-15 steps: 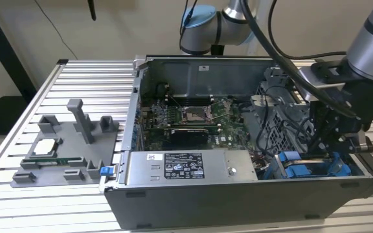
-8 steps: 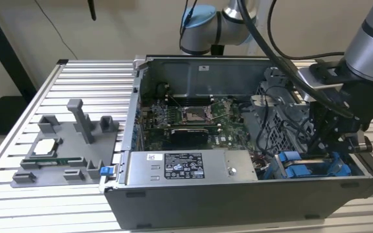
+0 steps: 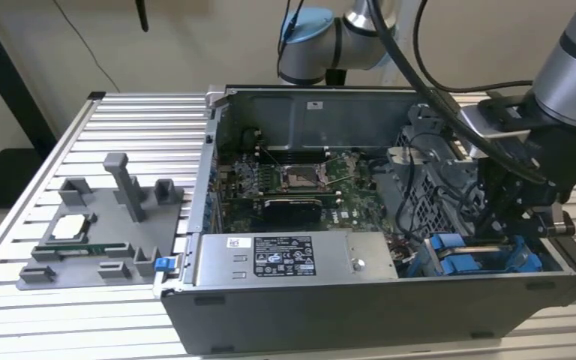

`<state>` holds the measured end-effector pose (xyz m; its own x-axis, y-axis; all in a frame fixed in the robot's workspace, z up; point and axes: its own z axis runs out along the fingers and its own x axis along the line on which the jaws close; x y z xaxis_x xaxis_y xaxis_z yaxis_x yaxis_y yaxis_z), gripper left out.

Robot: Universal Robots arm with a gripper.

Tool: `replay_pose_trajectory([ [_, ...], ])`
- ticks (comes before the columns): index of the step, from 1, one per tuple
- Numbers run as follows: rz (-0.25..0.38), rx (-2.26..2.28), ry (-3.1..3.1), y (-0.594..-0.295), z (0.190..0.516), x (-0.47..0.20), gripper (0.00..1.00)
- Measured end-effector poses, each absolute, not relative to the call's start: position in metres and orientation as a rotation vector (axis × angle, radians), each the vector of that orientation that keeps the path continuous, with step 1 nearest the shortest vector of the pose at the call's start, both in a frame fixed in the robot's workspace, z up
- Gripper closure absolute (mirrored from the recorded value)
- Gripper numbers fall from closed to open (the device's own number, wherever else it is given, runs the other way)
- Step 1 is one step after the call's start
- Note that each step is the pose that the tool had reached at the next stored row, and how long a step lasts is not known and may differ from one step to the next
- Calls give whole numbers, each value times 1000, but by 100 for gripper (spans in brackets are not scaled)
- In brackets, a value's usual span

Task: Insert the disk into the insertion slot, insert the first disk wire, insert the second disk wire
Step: 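Insert the second disk wire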

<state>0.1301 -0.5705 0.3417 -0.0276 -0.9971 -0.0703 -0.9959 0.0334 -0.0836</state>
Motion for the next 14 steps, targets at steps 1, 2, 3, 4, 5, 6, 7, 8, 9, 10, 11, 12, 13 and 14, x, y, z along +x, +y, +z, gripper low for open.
replay_pose_trajectory([
  [1,-18,-2112,2177,-571,343,130,100],
  [2,-18,-2112,2178,-571,344,130,100],
  [3,-18,-2112,2178,-571,345,130,100],
  [4,-18,-2113,2178,-572,345,130,100],
  [5,-18,-2112,2178,-572,345,129,100],
  [6,-18,-2112,2178,-572,345,129,100],
  [7,-18,-2112,2178,-572,344,129,100],
  [8,-19,-2112,2178,-572,344,128,100],
  [9,-19,-2112,2178,-572,344,128,100],
  [10,-19,-2113,2178,-572,344,128,100],
  [11,-19,-2113,2178,-572,343,128,100],
  [12,-20,-2113,2178,-572,343,128,100],
  [13,-20,-2113,2179,-572,342,127,100],
  [14,-21,-2113,2179,-572,342,127,100],
])
